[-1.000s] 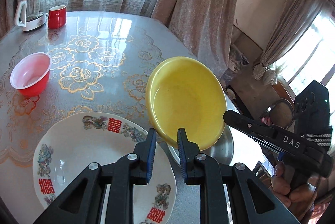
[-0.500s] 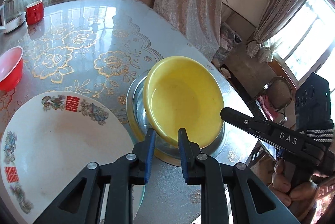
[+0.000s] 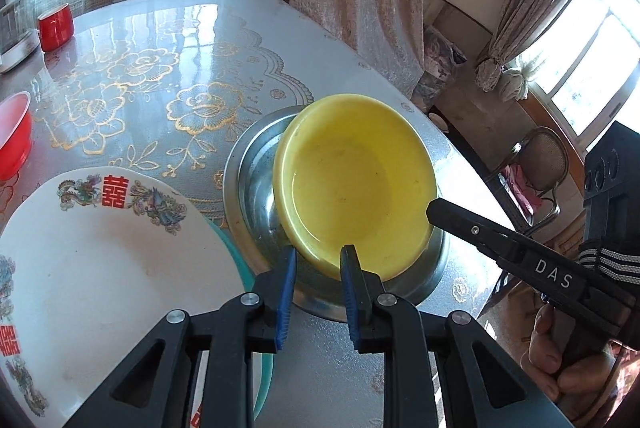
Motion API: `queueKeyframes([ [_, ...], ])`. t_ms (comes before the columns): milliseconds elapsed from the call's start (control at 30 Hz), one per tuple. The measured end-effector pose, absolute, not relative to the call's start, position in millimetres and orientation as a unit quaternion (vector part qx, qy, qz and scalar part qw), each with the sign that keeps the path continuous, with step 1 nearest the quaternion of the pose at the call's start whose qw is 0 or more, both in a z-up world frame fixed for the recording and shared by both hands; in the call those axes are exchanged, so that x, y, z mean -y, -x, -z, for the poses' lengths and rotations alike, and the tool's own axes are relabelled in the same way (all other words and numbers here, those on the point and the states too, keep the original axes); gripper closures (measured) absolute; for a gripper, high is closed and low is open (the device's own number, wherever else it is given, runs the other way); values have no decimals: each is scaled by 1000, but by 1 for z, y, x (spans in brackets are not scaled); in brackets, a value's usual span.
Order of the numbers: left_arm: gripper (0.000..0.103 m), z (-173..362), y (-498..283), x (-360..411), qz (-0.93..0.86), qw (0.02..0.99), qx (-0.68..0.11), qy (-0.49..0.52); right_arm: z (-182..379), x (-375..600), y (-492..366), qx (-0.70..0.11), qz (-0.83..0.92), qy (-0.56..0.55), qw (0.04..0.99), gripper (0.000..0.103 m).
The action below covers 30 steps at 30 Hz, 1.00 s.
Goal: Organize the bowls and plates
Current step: 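Lift the yellow bowl and lower it into the steel bowl with both tools, then open both tools and withdraw them from the yellow bowl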
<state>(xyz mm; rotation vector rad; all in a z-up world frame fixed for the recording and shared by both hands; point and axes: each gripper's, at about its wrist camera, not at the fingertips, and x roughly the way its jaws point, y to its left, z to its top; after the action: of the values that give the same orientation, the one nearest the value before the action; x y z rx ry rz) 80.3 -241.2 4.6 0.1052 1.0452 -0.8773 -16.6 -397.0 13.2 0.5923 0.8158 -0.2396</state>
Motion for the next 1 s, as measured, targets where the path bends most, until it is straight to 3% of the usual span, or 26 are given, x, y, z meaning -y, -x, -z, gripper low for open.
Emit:
queueKeyframes([
  [767,82,0,-72,245,405,783,-466,-77,0,384,6,-424,138,-218,868,94],
  [1000,81,-2,-70,244,396,795,-452,-86,-1,374,2,-424,143,-180,876,88],
])
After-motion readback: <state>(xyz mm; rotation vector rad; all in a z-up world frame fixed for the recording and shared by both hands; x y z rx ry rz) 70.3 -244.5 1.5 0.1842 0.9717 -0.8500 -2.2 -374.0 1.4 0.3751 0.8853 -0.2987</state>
